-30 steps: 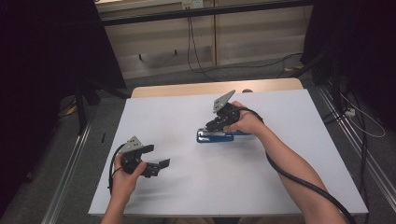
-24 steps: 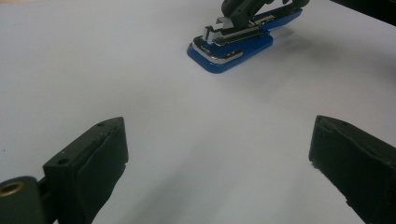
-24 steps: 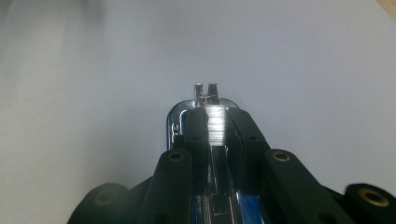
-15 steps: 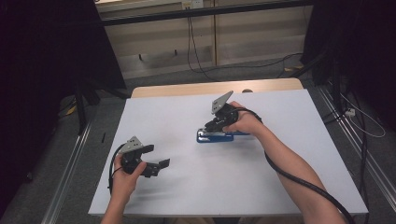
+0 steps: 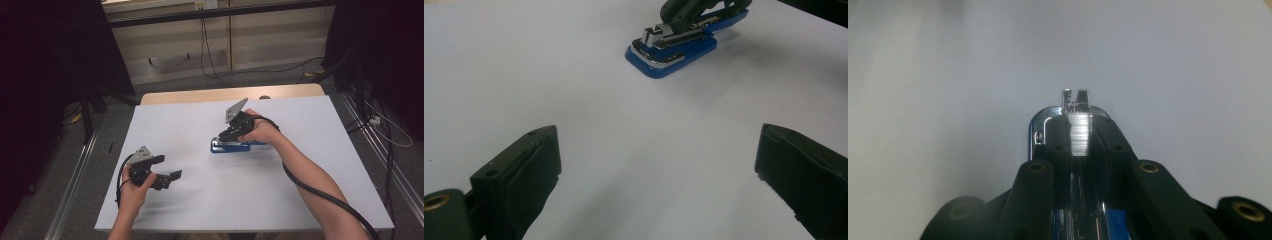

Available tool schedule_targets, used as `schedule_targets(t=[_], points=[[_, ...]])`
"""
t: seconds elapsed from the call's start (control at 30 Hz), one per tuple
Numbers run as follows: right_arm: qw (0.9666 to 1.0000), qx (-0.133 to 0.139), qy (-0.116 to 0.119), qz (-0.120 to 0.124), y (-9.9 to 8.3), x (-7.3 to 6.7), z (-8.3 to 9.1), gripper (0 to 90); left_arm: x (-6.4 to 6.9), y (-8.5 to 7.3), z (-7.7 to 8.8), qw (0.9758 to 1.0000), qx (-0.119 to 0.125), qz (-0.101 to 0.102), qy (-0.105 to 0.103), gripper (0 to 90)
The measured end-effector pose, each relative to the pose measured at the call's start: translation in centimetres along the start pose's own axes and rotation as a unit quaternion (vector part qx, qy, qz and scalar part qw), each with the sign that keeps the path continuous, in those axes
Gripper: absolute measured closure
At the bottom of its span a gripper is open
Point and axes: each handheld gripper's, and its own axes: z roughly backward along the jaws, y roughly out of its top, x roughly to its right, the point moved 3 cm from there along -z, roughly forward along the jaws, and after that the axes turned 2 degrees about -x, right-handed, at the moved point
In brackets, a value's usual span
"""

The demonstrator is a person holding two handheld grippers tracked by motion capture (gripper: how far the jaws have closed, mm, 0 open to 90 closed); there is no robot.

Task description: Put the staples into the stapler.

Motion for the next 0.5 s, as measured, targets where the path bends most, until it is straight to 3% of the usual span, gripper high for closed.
schedule_targets(t=[0.5], points=[[1.0000,0.000,0.004,-0.001,0.13,0.09,-0.27,79.5,-0.05,-0.01,0.00,1.0000,0.000,0.002,0.001,4.8]])
